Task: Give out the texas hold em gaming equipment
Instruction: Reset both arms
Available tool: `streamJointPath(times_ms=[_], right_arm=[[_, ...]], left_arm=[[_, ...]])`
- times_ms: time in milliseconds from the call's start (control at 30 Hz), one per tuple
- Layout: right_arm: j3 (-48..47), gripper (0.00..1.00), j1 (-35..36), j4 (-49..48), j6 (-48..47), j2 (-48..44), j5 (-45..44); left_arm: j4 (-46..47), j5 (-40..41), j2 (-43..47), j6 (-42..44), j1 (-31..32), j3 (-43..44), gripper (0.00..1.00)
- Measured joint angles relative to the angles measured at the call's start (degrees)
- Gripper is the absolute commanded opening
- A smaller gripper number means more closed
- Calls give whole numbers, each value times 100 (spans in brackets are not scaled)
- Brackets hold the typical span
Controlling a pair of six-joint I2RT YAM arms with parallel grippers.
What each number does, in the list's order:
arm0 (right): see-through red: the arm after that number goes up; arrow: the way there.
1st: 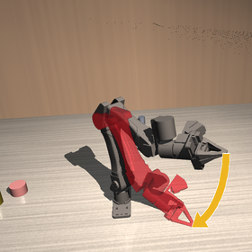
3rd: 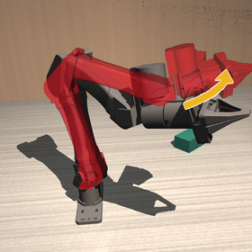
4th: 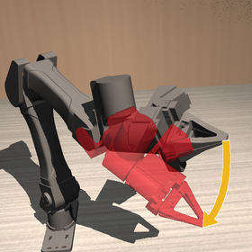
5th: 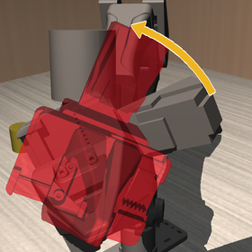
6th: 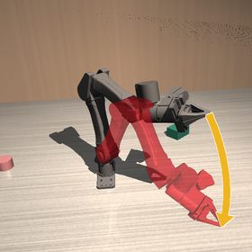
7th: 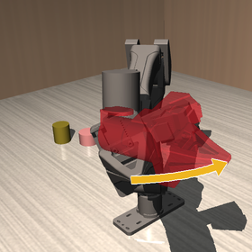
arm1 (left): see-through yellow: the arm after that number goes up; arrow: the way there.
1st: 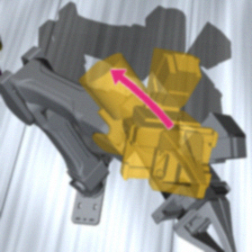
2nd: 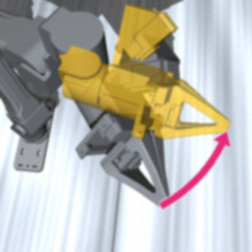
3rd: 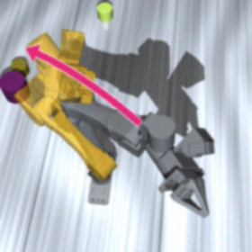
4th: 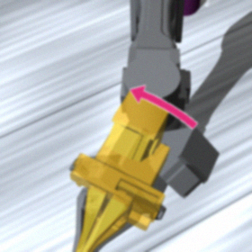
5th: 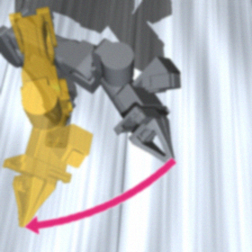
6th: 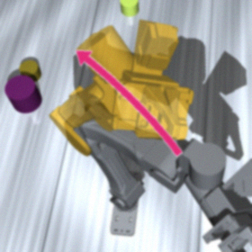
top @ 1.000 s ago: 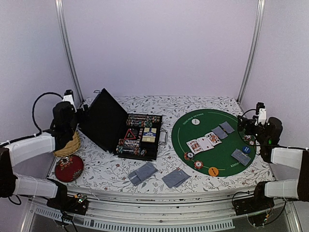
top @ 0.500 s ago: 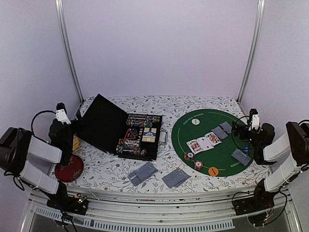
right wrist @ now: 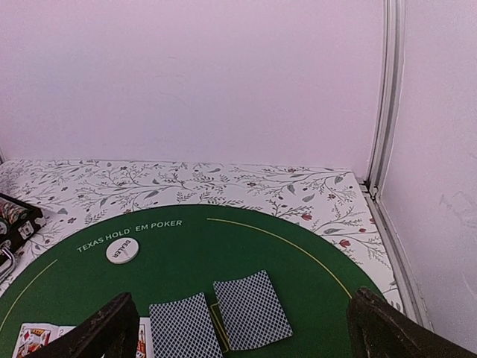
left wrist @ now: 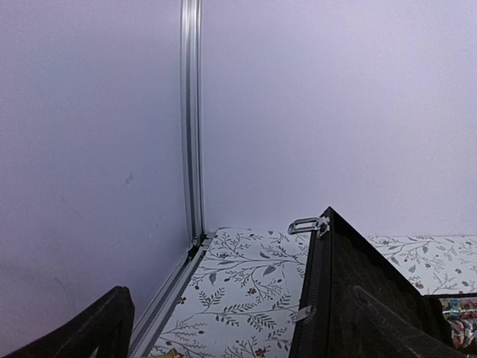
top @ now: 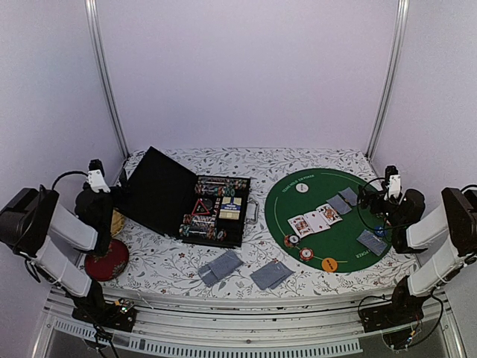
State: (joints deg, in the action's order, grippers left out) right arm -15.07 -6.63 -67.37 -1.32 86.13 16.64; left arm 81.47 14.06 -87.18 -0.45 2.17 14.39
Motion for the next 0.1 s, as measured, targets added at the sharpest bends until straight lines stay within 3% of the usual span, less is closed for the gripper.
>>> streamJointPath(times_ms=[100], right_arm=[[9, 99, 0, -177, -15, 74, 68]], left_arm=[[0, -15, -2, 4, 0, 2, 98]])
